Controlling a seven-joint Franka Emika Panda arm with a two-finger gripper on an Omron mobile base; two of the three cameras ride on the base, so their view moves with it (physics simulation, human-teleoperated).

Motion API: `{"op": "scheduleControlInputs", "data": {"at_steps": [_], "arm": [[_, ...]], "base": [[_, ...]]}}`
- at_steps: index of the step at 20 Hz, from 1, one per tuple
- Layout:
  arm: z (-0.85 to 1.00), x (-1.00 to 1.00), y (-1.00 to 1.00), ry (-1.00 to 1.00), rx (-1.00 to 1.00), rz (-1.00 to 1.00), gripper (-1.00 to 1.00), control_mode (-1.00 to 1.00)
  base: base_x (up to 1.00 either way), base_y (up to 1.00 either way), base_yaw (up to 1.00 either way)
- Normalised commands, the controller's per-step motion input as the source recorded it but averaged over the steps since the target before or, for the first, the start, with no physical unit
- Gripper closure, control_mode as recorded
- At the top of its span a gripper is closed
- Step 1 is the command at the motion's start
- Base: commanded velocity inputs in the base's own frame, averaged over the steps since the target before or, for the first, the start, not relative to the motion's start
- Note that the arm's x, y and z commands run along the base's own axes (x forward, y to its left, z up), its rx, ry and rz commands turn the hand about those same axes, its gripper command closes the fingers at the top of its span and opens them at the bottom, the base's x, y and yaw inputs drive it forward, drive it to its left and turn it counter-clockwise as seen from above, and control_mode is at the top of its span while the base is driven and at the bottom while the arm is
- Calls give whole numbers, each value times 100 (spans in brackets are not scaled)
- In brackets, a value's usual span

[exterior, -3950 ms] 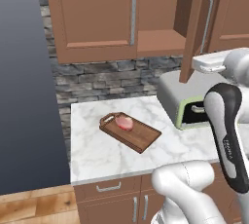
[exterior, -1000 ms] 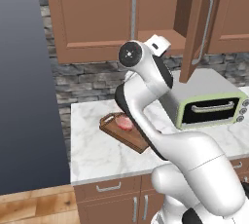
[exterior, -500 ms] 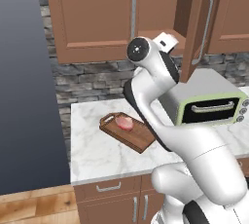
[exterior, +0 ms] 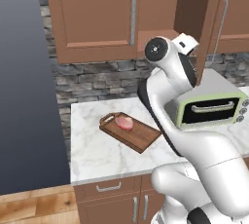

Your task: Open the cabinet, retrieve the rolling pin, and place it next to the meat on the cutting board to prepare for tenderizing.

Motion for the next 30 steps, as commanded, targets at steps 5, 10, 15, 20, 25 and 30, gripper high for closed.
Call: {"op": "scheduleControlInputs", "data": {"at_steps": [5, 10, 15, 20, 25, 30], "arm": [[0, -79, -75, -4, 0, -10, -100, -100], [0, -8, -51, 2, -1, -10, -100, -100], [0, 23, -57, 4, 0, -3, -100, -100], [0, 26, -59, 6, 0, 0, -100, -100], [-1, 22, -48, 5, 0, 0, -100, -100], [-3, -13, -13, 0, 0, 0, -100, -100]], "base": [[0, 0, 0], [0, 0, 0], [0, 0, 0], [0, 0, 0], [0, 0, 0], [0, 0, 0]]}}
